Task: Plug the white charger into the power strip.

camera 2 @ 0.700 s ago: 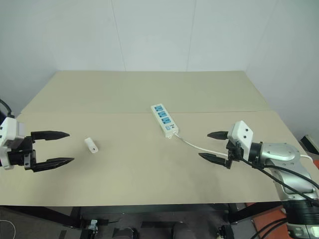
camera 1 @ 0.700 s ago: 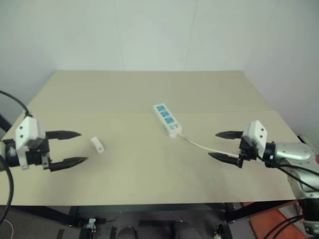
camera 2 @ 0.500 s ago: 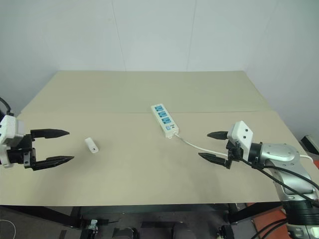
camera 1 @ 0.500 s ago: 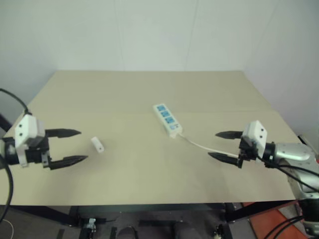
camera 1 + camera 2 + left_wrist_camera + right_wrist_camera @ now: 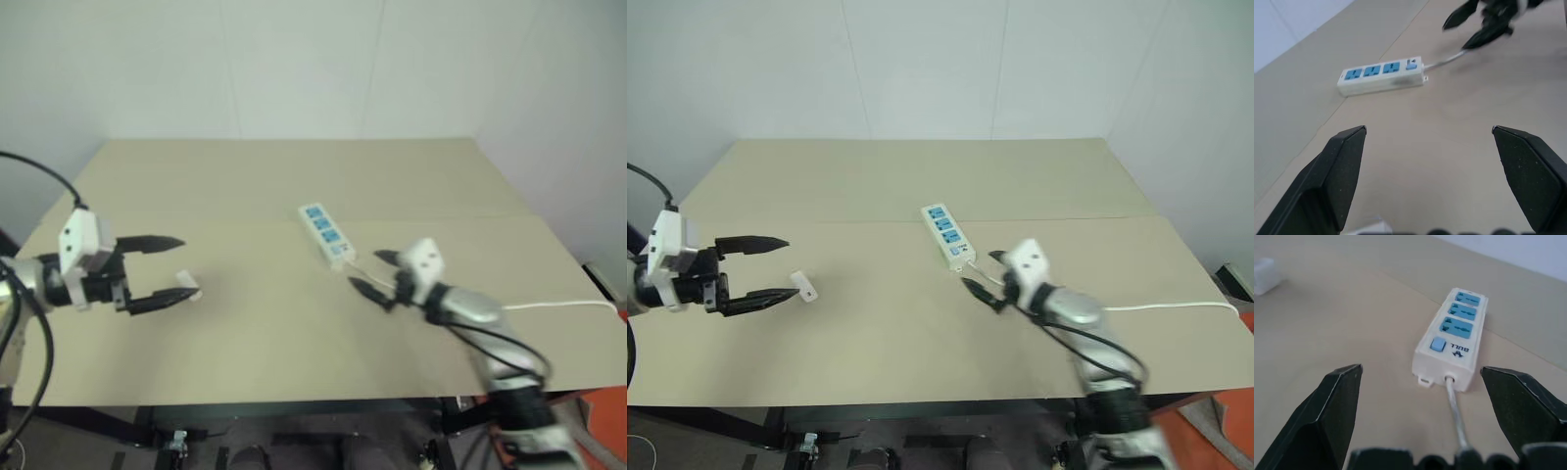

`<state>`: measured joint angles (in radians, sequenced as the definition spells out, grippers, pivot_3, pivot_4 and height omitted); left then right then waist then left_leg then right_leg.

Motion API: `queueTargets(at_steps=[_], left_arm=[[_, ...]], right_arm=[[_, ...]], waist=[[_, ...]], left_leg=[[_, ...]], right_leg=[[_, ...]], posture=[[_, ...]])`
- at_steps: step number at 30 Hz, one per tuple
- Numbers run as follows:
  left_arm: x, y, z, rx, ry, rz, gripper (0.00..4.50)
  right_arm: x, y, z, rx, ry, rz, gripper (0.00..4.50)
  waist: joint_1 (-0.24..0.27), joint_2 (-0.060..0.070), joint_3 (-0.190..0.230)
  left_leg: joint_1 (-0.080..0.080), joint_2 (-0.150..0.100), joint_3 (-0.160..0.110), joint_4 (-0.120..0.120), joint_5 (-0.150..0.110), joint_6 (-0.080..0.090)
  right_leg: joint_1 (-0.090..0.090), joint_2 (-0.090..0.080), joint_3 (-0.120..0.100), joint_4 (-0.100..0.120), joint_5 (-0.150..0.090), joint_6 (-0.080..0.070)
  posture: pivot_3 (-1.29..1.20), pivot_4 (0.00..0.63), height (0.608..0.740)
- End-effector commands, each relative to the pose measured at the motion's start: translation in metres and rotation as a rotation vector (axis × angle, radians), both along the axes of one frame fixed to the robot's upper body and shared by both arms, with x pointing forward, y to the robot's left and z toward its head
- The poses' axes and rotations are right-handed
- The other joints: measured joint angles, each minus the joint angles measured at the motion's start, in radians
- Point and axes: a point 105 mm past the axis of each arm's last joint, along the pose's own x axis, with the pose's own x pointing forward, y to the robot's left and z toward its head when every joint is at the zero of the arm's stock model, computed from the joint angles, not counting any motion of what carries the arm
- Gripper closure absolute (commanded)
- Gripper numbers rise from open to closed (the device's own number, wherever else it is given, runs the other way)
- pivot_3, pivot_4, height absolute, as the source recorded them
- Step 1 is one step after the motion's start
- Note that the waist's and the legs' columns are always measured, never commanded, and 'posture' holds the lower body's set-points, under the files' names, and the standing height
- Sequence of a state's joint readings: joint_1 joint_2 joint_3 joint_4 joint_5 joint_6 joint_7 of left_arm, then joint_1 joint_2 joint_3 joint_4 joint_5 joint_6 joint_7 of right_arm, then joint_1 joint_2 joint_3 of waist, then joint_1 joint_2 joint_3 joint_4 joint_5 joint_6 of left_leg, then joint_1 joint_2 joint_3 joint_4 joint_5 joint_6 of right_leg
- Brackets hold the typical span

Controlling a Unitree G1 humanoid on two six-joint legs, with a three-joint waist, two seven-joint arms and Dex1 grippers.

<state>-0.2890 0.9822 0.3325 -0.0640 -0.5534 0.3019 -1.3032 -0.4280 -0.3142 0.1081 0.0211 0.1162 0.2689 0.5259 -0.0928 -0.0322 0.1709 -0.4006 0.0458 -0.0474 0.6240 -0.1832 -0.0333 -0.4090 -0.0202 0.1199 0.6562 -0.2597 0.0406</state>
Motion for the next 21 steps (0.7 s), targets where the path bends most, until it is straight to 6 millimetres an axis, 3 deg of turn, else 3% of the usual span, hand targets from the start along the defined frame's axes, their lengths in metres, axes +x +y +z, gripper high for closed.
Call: queueTargets(at_steps=[1,8,17,21], left_arm=[[0.005,-0.005,0.011,-0.012,-0.043,-0.019,0.0],[0.009,-0.013,0.01,-0.023,-0.047,-0.052,0.0],[0.005,-0.007,0.007,-0.008,-0.035,-0.048,0.0],[0.005,-0.006,0.007,0.0,-0.035,-0.047,0.0]], right_arm=[[0.033,0.003,0.004,0.003,-0.089,-0.231,0.02],[0.074,0.014,-0.004,0.036,-0.108,-0.38,0.02],[0.079,0.031,-0.031,0.096,0.052,-0.281,0.02],[0.079,0.035,-0.028,0.11,0.048,-0.244,0.9]], waist=[[-0.002,0.0,0.0],[-0.004,0.0,0.0],[-0.012,0.0,0.0],[-0.025,0.0,0.0]], left_leg=[[-0.001,0.0,0.0,0.0,0.0,0.0],[-0.004,-0.001,-0.001,0.0,0.0,0.0],[-0.002,-0.001,-0.002,-0.002,0.0,0.0],[0.002,-0.001,-0.002,-0.002,0.0,0.0]], right_leg=[[0.0,0.0,0.0,0.0,0.0,0.0],[-0.001,-0.002,-0.001,-0.003,0.004,-0.006],[0.001,-0.002,-0.002,-0.002,0.004,-0.007],[0.004,-0.001,-0.002,-0.001,0.003,-0.005]], posture=[[0.0,0.15,0.74],[0.0,0.15,0.74],[0.0,0.15,0.74],[0.0,0.15,0.74]])
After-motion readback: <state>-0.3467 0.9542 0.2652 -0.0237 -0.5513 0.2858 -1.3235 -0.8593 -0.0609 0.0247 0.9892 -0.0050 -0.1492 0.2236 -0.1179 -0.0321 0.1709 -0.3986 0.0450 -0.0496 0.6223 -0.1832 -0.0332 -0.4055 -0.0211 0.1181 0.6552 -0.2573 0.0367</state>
